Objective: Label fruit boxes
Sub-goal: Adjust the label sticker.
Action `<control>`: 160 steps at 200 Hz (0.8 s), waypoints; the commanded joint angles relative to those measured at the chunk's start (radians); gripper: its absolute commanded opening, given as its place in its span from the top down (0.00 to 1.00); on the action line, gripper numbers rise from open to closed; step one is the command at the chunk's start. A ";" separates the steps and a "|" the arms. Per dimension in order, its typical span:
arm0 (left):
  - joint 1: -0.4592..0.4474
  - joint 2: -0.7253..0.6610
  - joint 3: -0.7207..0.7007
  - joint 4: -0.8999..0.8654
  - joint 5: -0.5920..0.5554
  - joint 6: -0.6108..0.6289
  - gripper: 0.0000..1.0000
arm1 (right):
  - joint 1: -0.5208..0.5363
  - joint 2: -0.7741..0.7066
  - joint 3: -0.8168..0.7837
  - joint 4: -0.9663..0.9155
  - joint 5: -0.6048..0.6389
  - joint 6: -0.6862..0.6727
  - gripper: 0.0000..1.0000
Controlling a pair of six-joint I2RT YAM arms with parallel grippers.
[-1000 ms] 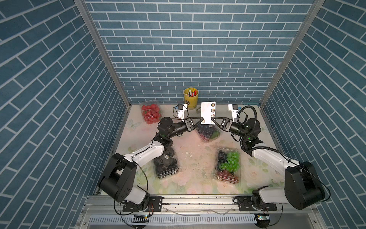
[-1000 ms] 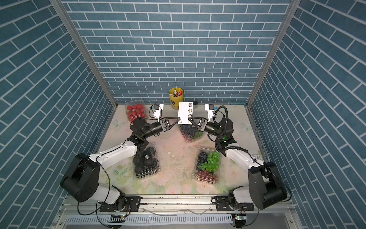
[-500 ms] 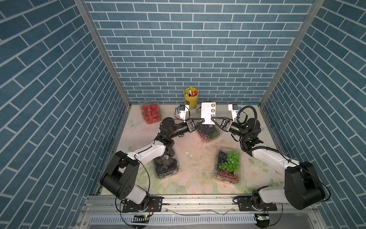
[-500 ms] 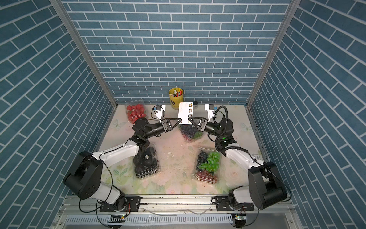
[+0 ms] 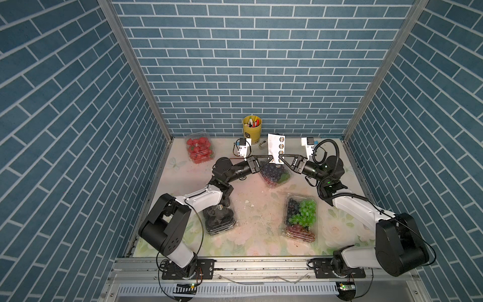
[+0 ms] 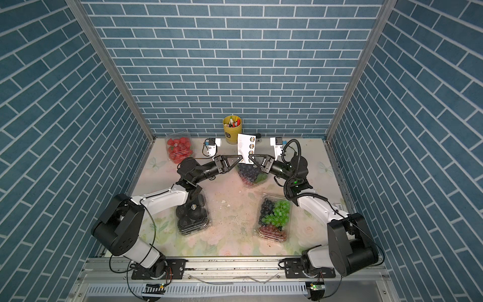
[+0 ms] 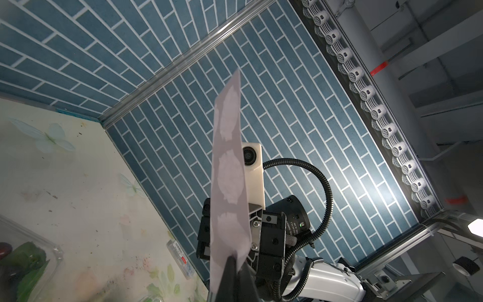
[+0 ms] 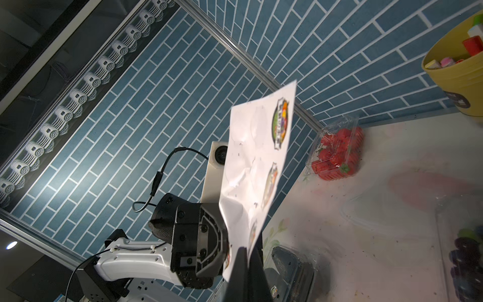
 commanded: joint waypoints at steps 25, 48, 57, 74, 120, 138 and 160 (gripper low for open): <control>-0.030 0.033 0.042 0.104 0.018 -0.060 1.00 | 0.000 0.007 0.004 0.018 0.000 -0.034 1.00; -0.035 0.061 0.049 0.154 0.016 -0.094 1.00 | 0.000 0.008 0.004 0.018 0.001 -0.034 1.00; -0.037 0.068 0.052 0.165 0.015 -0.103 1.00 | 0.000 0.007 0.004 0.018 0.000 -0.034 1.00; -0.038 0.076 0.054 0.177 0.015 -0.110 1.00 | 0.000 0.004 0.002 0.018 0.001 -0.034 1.00; -0.022 0.032 0.061 0.093 0.032 -0.036 1.00 | -0.003 -0.008 -0.024 0.052 0.004 -0.011 0.66; -0.011 0.024 0.064 0.067 0.032 -0.017 1.00 | -0.006 -0.004 -0.037 0.112 0.000 0.033 0.54; -0.008 0.038 0.076 0.089 0.035 -0.031 1.00 | -0.006 0.017 -0.037 0.186 -0.012 0.086 0.53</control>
